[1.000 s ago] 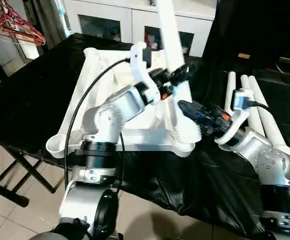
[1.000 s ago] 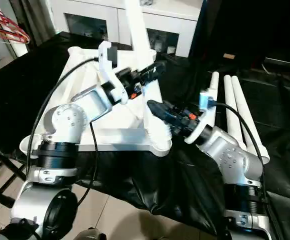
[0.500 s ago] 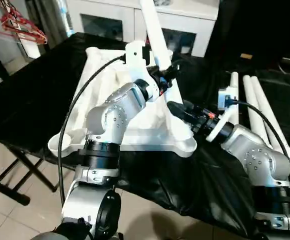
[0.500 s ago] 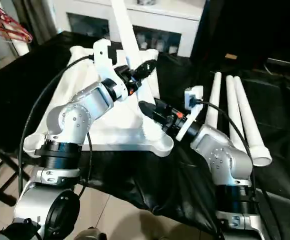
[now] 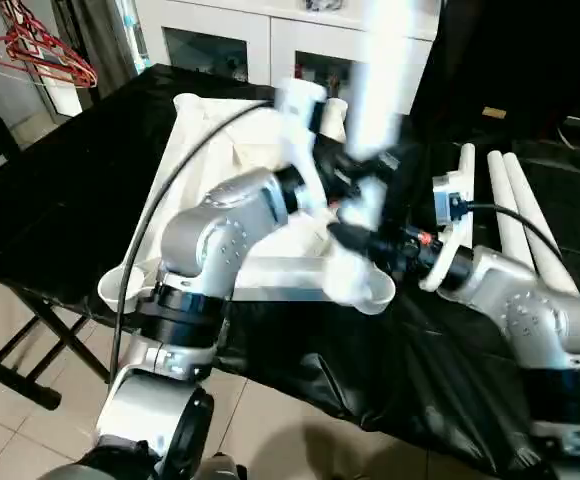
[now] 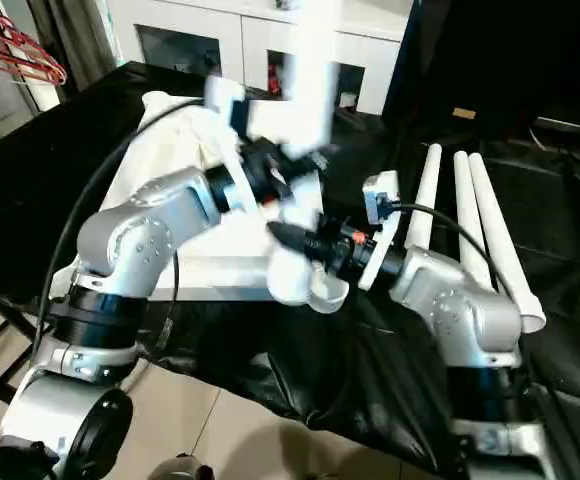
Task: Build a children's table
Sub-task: Pick table leg
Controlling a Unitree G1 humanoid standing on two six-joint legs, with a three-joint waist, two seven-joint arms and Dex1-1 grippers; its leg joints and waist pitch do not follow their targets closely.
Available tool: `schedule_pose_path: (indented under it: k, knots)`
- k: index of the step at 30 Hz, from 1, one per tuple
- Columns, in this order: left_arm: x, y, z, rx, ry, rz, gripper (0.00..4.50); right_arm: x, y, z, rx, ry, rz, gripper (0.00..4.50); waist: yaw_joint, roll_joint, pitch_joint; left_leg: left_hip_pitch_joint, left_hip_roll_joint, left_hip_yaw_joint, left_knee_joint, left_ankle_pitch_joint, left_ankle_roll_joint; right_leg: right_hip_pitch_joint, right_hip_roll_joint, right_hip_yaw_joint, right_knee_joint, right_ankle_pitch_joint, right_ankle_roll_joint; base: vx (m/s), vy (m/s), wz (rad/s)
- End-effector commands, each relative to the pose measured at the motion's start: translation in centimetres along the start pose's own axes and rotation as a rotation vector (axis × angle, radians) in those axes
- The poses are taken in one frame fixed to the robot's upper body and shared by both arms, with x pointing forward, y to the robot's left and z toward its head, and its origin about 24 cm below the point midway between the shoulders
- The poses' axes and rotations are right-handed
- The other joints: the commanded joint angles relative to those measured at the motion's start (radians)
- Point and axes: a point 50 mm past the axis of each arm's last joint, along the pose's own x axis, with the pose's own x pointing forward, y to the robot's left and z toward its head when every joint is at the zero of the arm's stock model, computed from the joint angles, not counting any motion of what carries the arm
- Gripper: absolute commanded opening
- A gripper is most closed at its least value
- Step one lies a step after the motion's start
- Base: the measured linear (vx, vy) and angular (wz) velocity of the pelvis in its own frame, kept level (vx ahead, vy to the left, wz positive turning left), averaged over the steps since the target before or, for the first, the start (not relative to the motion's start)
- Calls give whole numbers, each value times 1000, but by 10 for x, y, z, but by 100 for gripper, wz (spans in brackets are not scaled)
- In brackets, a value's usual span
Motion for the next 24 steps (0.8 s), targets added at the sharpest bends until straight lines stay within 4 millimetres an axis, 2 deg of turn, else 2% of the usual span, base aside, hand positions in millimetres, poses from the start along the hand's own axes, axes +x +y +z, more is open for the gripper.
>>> schedule_pose_path:
  k: [1,2,3,4,5,9,19,20,21,23,24]
  knots:
    - [-1,-8,8,23,-14,-96,188,-1,3,2,16,27,53,298,2,-21,-80,9,56,-20,-66,9,85,70,-111,59,-69,-107,-177,0,0,0]
    - [-1,-8,8,23,-14,-96,188,-1,3,2,16,27,53,298,2,-18,-80,9,57,-20,-65,9,83,69,-112,60,-68,-108,-175,0,0,0]
    - [-2,-10,8,36,-2,-138,188,-2,6,2,16,51,86,270,1,-18,-79,9,56,-20,-66,3,82,68,-110,58,-72,-123,-170,0,0,0]
    - [-2,-12,10,37,-3,-177,188,-2,8,1,24,72,117,270,1,-22,-80,10,57,-19,-65,3,80,68,-110,59,-71,-126,-166,0,0,0]
    - [-3,-15,12,39,-4,-222,188,-2,10,1,38,99,154,259,4,-20,-80,11,57,-19,-66,4,82,69,-111,59,-71,-129,-166,0,0,0]
    - [-4,-13,13,44,-10,-217,188,-2,10,0,38,122,162,226,4,-21,-80,9,58,-19,-64,7,79,68,-112,59,-69,-116,-173,0,0,0]
    - [-8,-13,7,7,-33,-200,188,11,10,-2,-11,65,70,207,2,-19,-82,10,59,-20,-66,10,63,67,-112,58,-65,-105,-176,0,0,0]
    - [-6,-5,7,12,-38,-87,244,13,8,-3,-22,55,22,206,1,-17,-83,10,59,-20,-65,7,59,66,-111,58,-64,-102,-179,0,0,0]
    - [-4,2,6,2,-44,-7,258,14,6,-3,-32,50,-14,203,1,-14,-82,10,62,-21,-66,6,53,65,-111,59,-63,-94,-181,0,0,0]
    - [-3,9,6,32,-36,95,258,16,2,-2,-43,35,-75,201,1,-18,-82,12,58,-20,-66,-4,50,67,-110,59,-67,-101,-179,0,0,0]
    - [-3,11,6,68,-27,130,279,17,0,-2,-46,26,-103,194,1,-13,-82,14,60,-20,-67,-9,47,63,-110,60,-70,-110,-174,0,0,0]
